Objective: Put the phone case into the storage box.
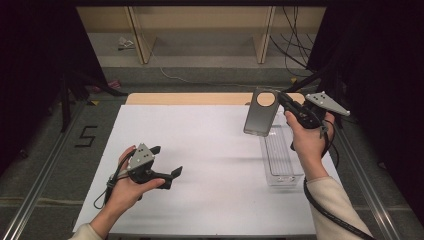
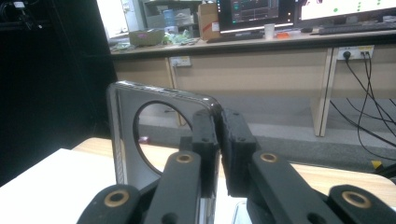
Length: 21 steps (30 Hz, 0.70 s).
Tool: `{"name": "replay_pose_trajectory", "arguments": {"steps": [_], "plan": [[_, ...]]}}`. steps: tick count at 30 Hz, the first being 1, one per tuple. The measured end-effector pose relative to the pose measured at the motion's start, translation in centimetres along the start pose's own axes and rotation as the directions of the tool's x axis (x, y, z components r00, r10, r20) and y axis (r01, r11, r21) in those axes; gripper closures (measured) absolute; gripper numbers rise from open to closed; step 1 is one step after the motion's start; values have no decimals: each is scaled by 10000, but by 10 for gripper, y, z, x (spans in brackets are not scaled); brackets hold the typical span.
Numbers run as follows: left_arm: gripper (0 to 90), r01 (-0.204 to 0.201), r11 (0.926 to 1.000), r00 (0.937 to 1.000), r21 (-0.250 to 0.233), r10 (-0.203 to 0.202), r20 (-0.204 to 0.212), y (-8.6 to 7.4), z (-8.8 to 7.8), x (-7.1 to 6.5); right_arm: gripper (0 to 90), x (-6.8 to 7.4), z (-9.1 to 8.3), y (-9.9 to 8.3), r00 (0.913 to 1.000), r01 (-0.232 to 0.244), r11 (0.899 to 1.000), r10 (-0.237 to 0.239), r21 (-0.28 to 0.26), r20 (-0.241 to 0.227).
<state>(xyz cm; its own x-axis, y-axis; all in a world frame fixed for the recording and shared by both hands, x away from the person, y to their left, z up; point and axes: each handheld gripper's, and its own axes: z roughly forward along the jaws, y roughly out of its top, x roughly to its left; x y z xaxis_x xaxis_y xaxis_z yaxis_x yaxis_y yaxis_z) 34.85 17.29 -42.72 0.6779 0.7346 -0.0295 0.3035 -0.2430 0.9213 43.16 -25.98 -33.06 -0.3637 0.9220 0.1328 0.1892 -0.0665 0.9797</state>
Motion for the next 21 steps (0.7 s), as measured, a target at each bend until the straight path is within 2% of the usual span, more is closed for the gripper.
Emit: {"name": "replay_pose_trajectory", "arguments": {"steps": [21], "plan": [[0, 41, 10000, 10000, -15, -41, -25, 0, 0, 1, 855, -8, -1, 4, 9996, 166, 9998, -164, -112, 212]]}}
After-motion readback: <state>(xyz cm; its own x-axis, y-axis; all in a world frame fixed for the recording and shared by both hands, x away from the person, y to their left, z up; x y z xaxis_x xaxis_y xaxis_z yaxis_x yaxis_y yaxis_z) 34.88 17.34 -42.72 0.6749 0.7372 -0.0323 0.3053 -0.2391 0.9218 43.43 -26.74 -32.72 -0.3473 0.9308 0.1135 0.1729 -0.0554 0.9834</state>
